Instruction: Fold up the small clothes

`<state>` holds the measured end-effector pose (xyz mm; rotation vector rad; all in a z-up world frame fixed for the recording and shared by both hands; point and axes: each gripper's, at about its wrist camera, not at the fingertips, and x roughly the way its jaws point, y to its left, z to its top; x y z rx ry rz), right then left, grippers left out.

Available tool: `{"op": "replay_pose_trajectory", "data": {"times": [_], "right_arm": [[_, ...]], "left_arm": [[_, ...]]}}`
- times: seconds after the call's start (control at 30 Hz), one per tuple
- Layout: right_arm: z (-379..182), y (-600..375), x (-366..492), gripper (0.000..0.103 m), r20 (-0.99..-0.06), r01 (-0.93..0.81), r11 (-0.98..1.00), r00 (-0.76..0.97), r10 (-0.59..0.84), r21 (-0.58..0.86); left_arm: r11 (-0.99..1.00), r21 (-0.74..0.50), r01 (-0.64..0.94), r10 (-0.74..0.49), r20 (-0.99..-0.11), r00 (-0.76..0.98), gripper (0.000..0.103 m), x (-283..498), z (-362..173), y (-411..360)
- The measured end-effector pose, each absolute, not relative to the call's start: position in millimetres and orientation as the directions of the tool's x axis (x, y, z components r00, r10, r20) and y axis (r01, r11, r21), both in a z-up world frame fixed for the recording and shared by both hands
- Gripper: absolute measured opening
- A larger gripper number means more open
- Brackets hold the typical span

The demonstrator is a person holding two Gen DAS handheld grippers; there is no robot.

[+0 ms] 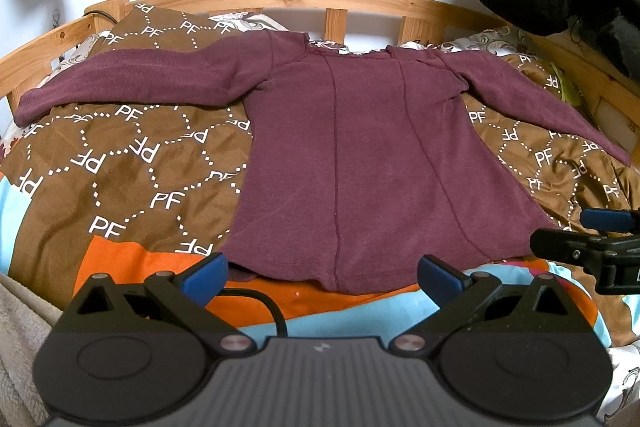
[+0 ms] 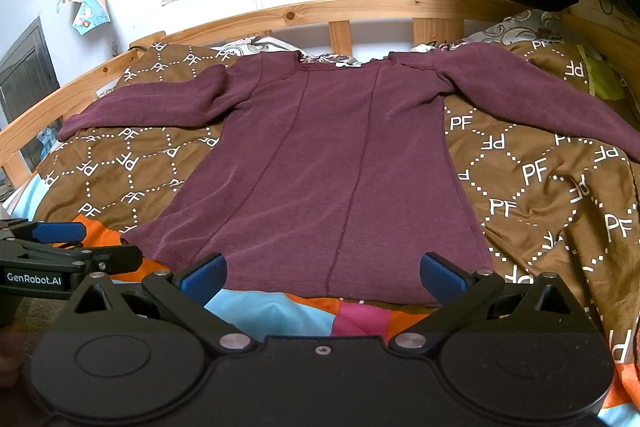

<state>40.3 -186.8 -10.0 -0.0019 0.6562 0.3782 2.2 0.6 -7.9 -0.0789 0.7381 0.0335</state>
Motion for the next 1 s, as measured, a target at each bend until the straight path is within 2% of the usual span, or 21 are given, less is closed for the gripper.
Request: {"op": "replay_pose_trajectory", "data": {"times": [0.27, 0.53, 0.67, 0.83, 0.9, 1.0], "right_arm": [[-14.0, -191.4, 41.9, 0.103, -0.601, -0.333, 0.934, 0.723, 0.339, 0.127], [-16.4, -199.1, 48.4, 0.103, -0.615, -0.259, 0.960, 0.740, 0.271, 0.111], [-6.2, -203.6, 56.2, 0.103, -0.610, -0.207, 0.975, 0.763, 0.213, 0.083], [11.4, -217.0, 69.9, 0.102, -0.574, -0.123, 0.989, 0.817, 0.056, -0.080], [15.1, -233.7, 80.3, 0.103, -0.558, -0.066, 0.994, 0.830, 0.005, -0.089], [17.3, -268.2, 98.8, 0.103, -0.542, 0.044, 0.999, 0.838, -0.052, -0.027]], "left_arm": [[0.994, -0.072, -0.077, 0.002, -0.719, 0.695, 0.102, 7.9, -16.5, 5.3], [0.997, -0.067, -0.048, -0.022, -0.772, 0.635, 0.102, 26.1, -8.4, -1.5], [0.998, -0.064, -0.024, -0.032, -0.753, 0.658, 0.102, 40.6, 11.4, -2.8], [1.000, -0.021, -0.008, -0.010, -0.737, 0.676, 0.102, 76.3, 40.1, -0.6], [1.000, -0.014, -0.008, -0.004, -0.721, 0.693, 0.102, 92.4, 49.6, 4.9], [1.000, -0.008, 0.000, -0.005, -0.691, 0.723, 0.102, 118.5, 56.3, 7.5]]}}
